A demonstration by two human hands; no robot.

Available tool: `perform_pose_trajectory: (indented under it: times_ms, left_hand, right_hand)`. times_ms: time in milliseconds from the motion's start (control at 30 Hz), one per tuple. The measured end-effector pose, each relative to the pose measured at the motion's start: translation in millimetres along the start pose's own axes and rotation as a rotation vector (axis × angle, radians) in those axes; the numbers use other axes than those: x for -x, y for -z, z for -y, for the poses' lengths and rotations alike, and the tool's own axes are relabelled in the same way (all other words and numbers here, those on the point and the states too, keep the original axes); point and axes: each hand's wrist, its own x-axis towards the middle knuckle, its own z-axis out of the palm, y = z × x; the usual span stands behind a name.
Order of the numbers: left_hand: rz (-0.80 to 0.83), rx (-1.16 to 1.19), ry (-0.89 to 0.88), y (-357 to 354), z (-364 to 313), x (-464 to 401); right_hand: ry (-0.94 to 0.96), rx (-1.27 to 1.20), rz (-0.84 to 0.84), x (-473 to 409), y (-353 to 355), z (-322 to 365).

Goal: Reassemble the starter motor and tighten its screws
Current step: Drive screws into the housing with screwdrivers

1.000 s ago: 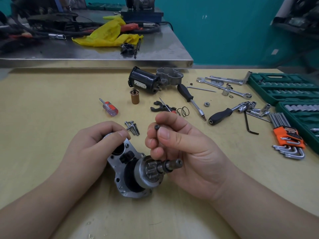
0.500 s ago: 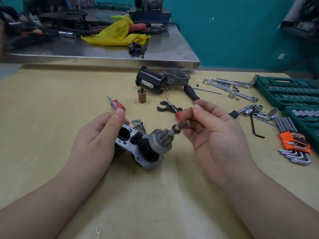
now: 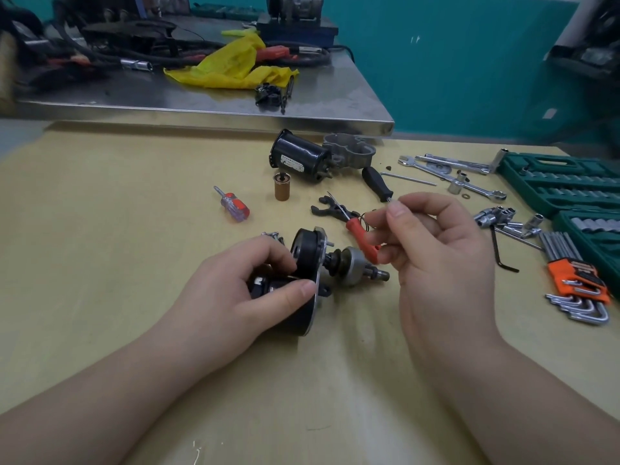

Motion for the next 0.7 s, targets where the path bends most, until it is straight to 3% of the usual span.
perform_pose_trajectory:
  times_ms: [133, 400, 600, 700]
  left_hand:
    - [-0.011, 0.007, 0.0, 1.9, 0.3, 1.0]
    - [-0.005, -0.042, -0.016, 2.4, 0.1, 1.4]
    - [0.025, -0.404, -0.427, 2.3, -10.3, 6.0]
    - [0.094, -0.528, -0.433, -0.7, -17.4, 11.2]
  right_hand:
    - [-0.002, 0.033, -0.015, -6.1, 1.9, -4.6]
    - [-0.067, 0.368, 0.097, -19.4, 2.8, -28.5]
    - [-0.092, 0.366, 0.118, -21.7, 0.3, -34.9]
    - [-0.089, 0.382, 0.109, -20.8, -0.4, -35.9]
